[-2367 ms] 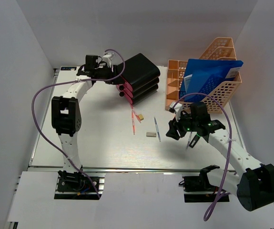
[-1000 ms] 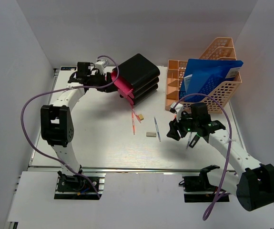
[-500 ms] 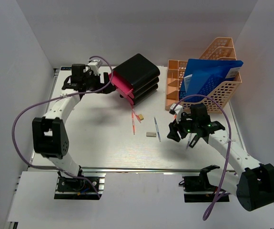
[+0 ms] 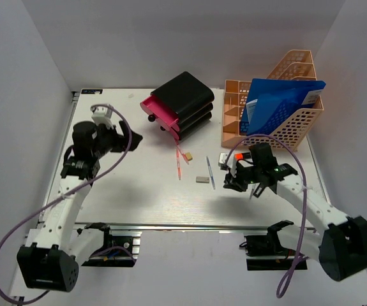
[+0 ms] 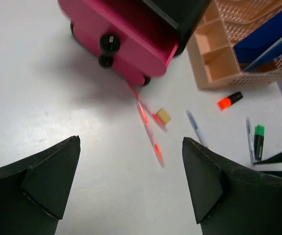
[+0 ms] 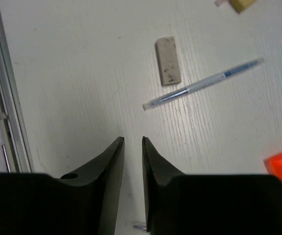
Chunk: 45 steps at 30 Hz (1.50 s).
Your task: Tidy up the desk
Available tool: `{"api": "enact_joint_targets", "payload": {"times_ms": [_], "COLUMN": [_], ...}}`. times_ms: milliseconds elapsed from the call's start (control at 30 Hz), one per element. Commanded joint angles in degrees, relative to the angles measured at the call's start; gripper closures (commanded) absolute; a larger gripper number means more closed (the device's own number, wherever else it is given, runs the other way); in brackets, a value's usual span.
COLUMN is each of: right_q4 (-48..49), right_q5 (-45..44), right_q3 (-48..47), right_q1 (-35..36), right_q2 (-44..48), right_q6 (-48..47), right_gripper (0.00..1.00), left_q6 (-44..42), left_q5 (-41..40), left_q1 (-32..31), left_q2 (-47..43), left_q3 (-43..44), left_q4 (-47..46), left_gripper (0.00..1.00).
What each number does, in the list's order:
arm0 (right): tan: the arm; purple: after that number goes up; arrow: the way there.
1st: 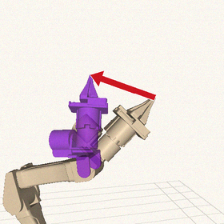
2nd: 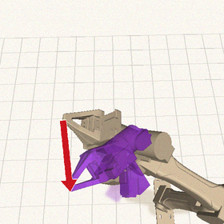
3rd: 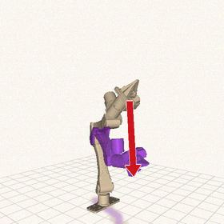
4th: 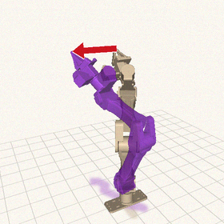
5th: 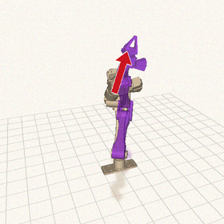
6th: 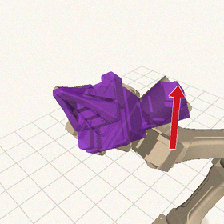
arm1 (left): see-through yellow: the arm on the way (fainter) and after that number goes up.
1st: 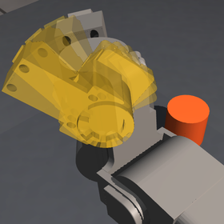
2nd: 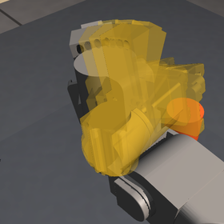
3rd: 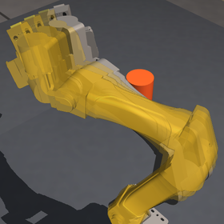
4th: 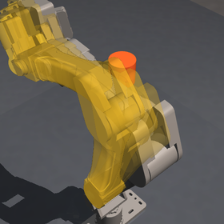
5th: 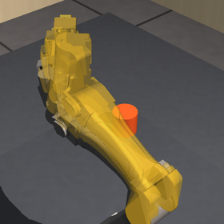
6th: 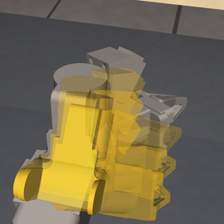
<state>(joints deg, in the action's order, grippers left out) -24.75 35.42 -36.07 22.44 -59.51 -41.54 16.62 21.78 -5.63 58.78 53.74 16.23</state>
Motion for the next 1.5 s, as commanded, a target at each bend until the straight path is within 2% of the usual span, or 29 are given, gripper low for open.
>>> {"api": "enact_joint_targets", "payload": {"times_ms": [0, 33, 67, 133, 300, 767, 933, 1067, 1133, 1167, 1267, 1467], "right_q4": [-1.3, -1.7, -2.4, -1.9, 6.5, 7.3, 7.1, 6.0, 4.2, 2.7, -7.0, -18.0], "right_q5": [3.0, 1.9, 1.6, -0.2, -4.8, -13.6, -14.1, -13.7, -13.3, -12.1, -9.9, -14.0], "right_q3": [-4.5, -7.7, -9.4, -12.2, -13.0, -24.0, -23.3, -23.2, -23.9, -24.6, -31.1, -50.0], "right_q1": [3.0, 3.6, 4.9, 7.1, 10.2, 14.0, 14.0, 14.2, 14.0, 14.1, 13.9, 14.2], "right_q2": [-5.3, -9.9, -12.0, -17.4, -22.4, -40.3, -41.7, -42.8, -43.0, -42.9, -42.3, -41.2], "right_q6": [-10.6, -10.6, -10.3, -9.6, -5.9, -3.3, -3.8, -4.3, -5.0, -5.7, -9.7, -12.1], "right_gripper": [0.72, 0.62, 0.46, 0.29, 0.27, 0.30, 0.33, 0.44, 0.62, 0.80, 1.00, 1.00], "left_q6": [0.5, 0.5, 0.1, -0.2, -1.4, -2.6, -2.7, -2.7, -2.8, -2.9, -3.1, -3.3], "left_q5": [-1.6, -2.3, -3.1, -5.7, -8.4, -10.5, -10.5, -10.5, -10.7, -10.8, -11.1, -11.1], "left_q1": [-0.5, -0.5, -0.5, -0.5, -1.1, -0.4, -0.4, -0.4, -0.4, -0.4, -0.4, -0.4], "left_q2": [-5.6, -7.4, -11.3, -14.3, -17.0, -18.5, -18.8, -18.7, -18.8, -18.9, -18.7, -18.4], "left_q3": [-8.3, -10.1, -13.6, -16.6, -16.7, -15.6, -15.7, -15.7, -15.8, -15.8, -15.8, -16.0], "left_q4": [1.7, -0.6, -1.5, -3.4, -2.1, 0.6, 0.6, 0.7, 0.8, 0.6, 0.6, 0.5], "left_gripper": [0.07, 0.08, 0.09, 0.09, 0.08, 0.05, 0.05, 0.05, 0.05, 0.05, 0.05, 0.05]}}
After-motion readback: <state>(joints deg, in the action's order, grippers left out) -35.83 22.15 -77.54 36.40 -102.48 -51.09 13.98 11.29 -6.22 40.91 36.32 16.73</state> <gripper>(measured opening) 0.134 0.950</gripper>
